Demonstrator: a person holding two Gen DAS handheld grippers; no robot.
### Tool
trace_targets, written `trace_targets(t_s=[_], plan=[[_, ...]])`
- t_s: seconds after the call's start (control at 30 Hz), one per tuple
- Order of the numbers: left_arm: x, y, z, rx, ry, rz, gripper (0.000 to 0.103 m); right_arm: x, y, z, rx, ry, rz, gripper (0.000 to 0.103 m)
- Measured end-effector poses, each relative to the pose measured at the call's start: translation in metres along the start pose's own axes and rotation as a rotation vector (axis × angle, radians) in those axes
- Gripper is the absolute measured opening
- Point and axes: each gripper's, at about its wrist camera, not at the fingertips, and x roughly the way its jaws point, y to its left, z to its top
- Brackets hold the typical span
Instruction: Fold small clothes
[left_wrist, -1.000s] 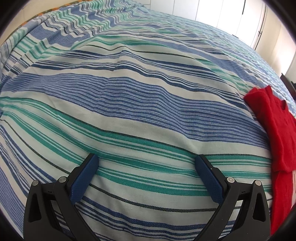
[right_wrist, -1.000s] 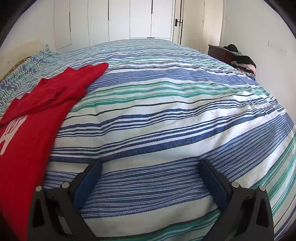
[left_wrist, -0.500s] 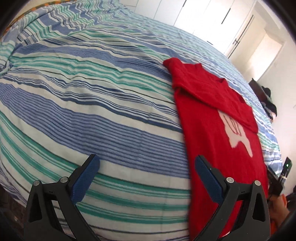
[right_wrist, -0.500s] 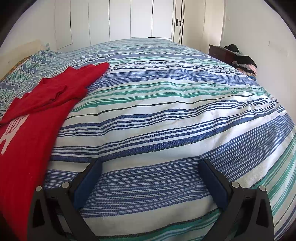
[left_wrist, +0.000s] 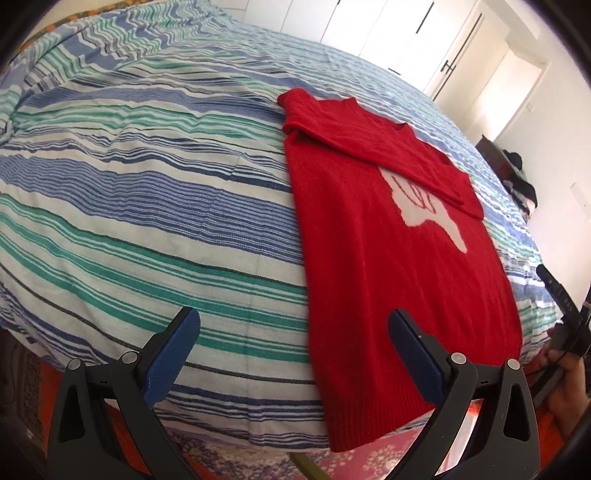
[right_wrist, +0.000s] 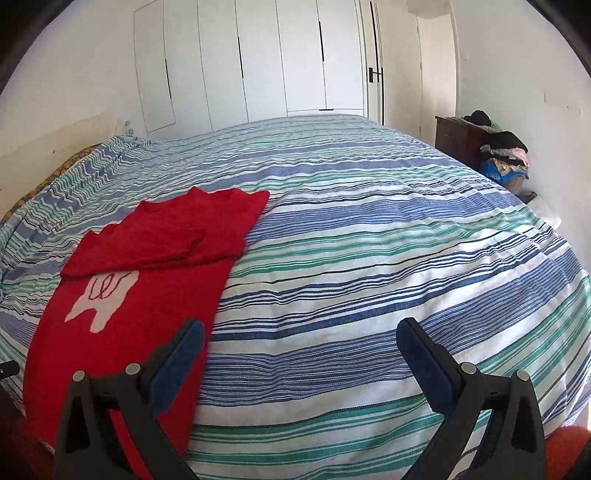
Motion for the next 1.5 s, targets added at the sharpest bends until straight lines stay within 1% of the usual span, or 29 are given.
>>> trace_targets(t_s=[0.13,0.23,0.3,0.37,0.43,0.47,0.53,0.6,0.67,0.7,0.73,0.8,0.87,0.93,1.03,1.1,1.17,1.23,1.3,1.33,1.4,1.5], plan=[[-0.036,-0.011,0.022,0.024,-0.072,0.002,0.102,-0.025,0.017,0.014,-0.012,-0.074,0.064,0.102],[-0.056,-0.016,0.041,0.012,-0.125,-0.043,0.102,-0.045,0.025,0.026,-0.002,-0.139,0.122,0.102],[-0.061,-0.018,0.047,0.006,-0.150,-0.070,0.102,-0.056,0.029,0.029,0.020,-0.170,0.125,0.102],[-0.060,-0.015,0.044,0.013,-0.162,-0.076,0.102,-0.065,0.032,0.028,0.056,-0.171,0.117,0.102],[-0.058,-0.011,0.033,0.015,-0.172,-0.052,0.102,-0.074,0.037,0.026,0.099,-0.147,0.124,0.102],[-0.059,-0.008,0.027,0.004,-0.176,-0.055,0.102,-0.079,0.039,0.026,0.116,-0.130,0.137,0.102],[-0.068,-0.002,0.023,-0.040,-0.166,-0.100,0.102,-0.096,0.043,0.033,0.140,-0.107,0.180,0.102],[-0.092,-0.001,0.033,-0.075,-0.169,-0.160,0.102,-0.124,0.046,0.052,0.141,-0.118,0.216,0.102],[-0.127,-0.006,0.050,-0.062,-0.211,-0.207,0.102,-0.164,0.051,0.085,0.105,-0.162,0.250,0.102],[-0.146,-0.010,0.060,-0.041,-0.234,-0.217,0.102,-0.188,0.052,0.103,0.077,-0.198,0.262,0.102],[-0.164,-0.014,0.070,-0.016,-0.252,-0.220,0.102,-0.213,0.054,0.122,0.053,-0.241,0.269,0.102],[-0.195,-0.026,0.085,0.043,-0.273,-0.195,0.102,-0.258,0.057,0.154,0.008,-0.296,0.276,0.102],[-0.217,-0.034,0.092,0.078,-0.280,-0.154,0.102,-0.287,0.064,0.177,-0.046,-0.293,0.278,0.103],[-0.230,-0.041,0.093,0.087,-0.279,-0.153,0.102,-0.301,0.070,0.186,-0.094,-0.271,0.296,0.103],[-0.243,-0.046,0.089,0.077,-0.269,-0.207,0.102,-0.303,0.078,0.177,-0.142,-0.200,0.329,0.102],[-0.251,-0.046,0.089,0.084,-0.269,-0.212,0.102,-0.301,0.083,0.165,-0.172,-0.152,0.349,0.102],[-0.255,-0.046,0.093,0.112,-0.271,-0.166,0.102,-0.301,0.089,0.153,-0.227,-0.140,0.359,0.103],[-0.252,-0.043,0.098,0.140,-0.269,-0.085,0.102,-0.295,0.095,0.142,-0.291,-0.134,0.330,0.102],[-0.241,-0.038,0.102,0.144,-0.247,-0.023,0.102,-0.279,0.102,0.132,-0.345,-0.111,0.310,0.103],[-0.233,-0.034,0.103,0.134,-0.231,-0.012,0.102,-0.267,0.104,0.126,-0.355,-0.090,0.310,0.102],[-0.217,-0.026,0.102,0.101,-0.197,-0.011,0.102,-0.242,0.102,0.116,-0.327,-0.018,0.319,0.102],[-0.197,-0.022,0.097,0.061,-0.159,-0.008,0.102,-0.213,0.089,0.102,-0.221,0.073,0.372,0.102]])
